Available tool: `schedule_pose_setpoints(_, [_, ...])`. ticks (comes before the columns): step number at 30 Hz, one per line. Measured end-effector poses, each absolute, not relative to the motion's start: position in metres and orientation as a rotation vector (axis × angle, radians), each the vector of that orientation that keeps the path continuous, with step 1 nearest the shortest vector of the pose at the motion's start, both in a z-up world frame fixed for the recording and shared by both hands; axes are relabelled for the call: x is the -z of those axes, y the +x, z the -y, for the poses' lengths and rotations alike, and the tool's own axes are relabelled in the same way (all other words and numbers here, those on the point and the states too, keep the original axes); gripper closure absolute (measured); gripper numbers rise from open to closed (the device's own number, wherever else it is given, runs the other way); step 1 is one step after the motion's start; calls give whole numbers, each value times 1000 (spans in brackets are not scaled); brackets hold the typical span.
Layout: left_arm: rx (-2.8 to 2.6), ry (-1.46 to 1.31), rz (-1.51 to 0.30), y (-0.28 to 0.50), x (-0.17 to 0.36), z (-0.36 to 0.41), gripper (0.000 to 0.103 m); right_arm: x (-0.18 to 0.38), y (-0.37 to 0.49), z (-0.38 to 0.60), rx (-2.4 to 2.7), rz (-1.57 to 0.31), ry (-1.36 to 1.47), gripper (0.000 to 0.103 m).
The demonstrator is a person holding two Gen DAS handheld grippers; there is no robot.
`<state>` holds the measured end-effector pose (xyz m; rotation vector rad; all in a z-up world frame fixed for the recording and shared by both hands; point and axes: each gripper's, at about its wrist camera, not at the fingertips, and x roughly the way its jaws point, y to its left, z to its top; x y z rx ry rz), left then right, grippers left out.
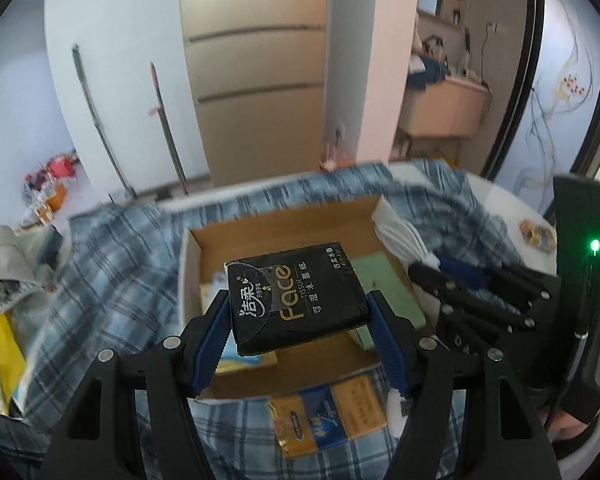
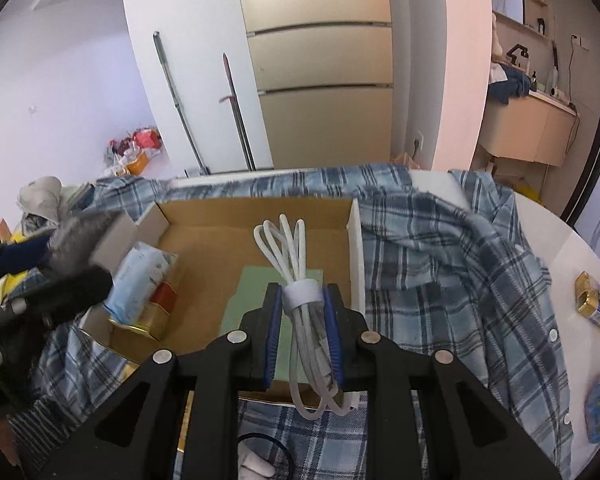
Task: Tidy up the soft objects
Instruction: 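Lower the Face pack into the box with left while right drops the cable inside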
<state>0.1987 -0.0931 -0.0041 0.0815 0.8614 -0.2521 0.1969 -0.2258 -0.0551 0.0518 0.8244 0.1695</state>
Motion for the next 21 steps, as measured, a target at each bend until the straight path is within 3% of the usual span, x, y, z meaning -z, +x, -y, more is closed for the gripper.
schedule_pose_setpoints(19, [304,50,-1039,219,52,97,34,75,205,225,-179,-889,47,83])
schedule_pose_setpoints(21, [297,58,-1032,219,52,97,30,74,206,225,-185,-888,53,82])
